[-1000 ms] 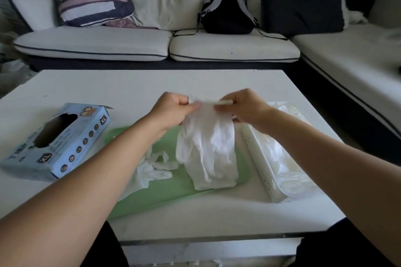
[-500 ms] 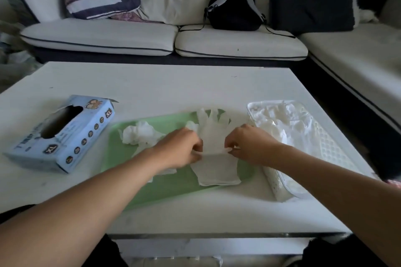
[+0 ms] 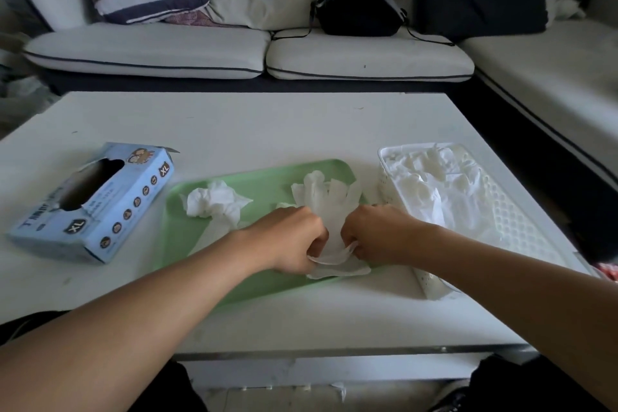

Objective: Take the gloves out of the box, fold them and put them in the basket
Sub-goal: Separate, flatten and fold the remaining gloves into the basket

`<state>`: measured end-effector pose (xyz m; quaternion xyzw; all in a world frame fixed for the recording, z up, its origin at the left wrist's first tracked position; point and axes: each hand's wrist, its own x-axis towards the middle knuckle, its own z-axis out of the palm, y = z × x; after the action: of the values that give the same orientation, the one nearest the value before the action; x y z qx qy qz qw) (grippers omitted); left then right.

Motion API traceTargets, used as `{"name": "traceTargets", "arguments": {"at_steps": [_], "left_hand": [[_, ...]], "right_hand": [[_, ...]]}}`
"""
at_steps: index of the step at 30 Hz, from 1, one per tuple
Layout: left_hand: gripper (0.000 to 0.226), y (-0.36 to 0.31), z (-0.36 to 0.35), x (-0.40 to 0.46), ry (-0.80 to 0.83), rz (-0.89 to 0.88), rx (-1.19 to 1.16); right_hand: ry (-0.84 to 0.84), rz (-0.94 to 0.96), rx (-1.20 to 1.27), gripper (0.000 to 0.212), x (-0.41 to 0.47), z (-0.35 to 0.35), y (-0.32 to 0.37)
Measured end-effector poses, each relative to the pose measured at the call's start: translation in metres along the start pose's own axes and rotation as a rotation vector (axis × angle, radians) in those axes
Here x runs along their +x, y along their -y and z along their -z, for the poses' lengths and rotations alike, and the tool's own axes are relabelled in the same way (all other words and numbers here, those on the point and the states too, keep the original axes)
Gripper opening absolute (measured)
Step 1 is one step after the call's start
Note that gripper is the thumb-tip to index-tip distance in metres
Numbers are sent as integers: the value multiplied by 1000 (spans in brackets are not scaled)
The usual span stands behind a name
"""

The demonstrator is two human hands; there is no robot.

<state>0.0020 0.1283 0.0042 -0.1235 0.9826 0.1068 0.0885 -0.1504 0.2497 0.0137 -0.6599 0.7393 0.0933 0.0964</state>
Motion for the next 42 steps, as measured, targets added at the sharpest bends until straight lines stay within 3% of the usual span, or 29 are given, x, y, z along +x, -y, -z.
{"name": "traceTargets", "arguments": {"at_steps": [5,8,10,12,19,24,28,30,32,34,38,42], "left_hand": [[20,6,-3,-3,107,50,-81],[38,4,-2,-5,135,90,-189],[46,2,-4,-6,126,74,-146],[40,-1,-8,-6,101,33,-57],[31,-2,-10,-8,94,-27,-69],[56,-10,-17,-10,50,31,-44],[25,-17,12,-7,-273,28,-452],[27,-22,45,-11,-406,31,-776],[25,-36,80,-16,-449,11,-1086],[19,-52,103,-20,-488,25,-1322],[28,-87,124,-19,-513,104,-1462],[22,-106,125,-10,-355,164,-1471]], "right_hand": [[110,0,31,27,-3,8,-1],[216,19,126,32,-10,14,-7],[235,36,178,44,-12,15,-7],[192,56,191,47,-11,11,-5],[184,111,230,9,0,-3,-5],[191,142,357,8,-1,13,-8],[50,96,600,10,-14,57,-20],[-61,97,955,21,-25,78,-29],[-136,74,1363,11,-43,98,-36],[-178,89,1610,14,-61,110,-44],[-181,163,1604,54,-92,114,-55],[-237,0,1688,35,-109,108,-76]]}}
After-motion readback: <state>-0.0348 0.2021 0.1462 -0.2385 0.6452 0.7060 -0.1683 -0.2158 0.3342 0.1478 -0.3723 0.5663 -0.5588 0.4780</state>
